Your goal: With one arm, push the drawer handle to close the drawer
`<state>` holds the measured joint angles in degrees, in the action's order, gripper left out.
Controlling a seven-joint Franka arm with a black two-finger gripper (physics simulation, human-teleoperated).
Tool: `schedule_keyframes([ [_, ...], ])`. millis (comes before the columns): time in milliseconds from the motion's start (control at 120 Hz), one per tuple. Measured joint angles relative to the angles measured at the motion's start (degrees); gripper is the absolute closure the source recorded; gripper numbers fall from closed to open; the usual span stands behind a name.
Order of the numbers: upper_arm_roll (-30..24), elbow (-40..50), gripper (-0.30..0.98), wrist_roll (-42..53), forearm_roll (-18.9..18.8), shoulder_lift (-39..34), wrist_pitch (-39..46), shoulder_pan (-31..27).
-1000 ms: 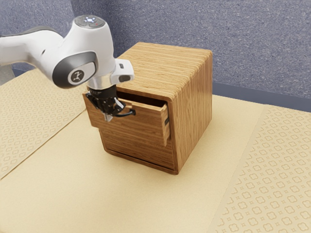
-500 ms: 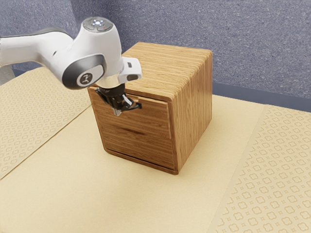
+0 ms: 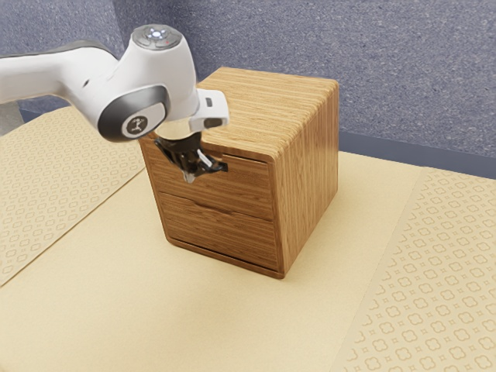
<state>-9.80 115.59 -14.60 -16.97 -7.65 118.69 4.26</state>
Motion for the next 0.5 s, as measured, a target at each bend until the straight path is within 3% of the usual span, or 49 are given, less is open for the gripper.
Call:
schedule_keyframes([
  [100, 0.0, -1.1, 0.79, 0.0, 0.1, -1.9, -3.3, 0.8],
  [367, 3.1, -15.0, 0.77, 3.2, 0.4, -1.8, -13.5, 1.6],
  [500, 3.8, -18.0, 0.49, 6.3, 4.6, -1.9, -15.9, 1.9],
])
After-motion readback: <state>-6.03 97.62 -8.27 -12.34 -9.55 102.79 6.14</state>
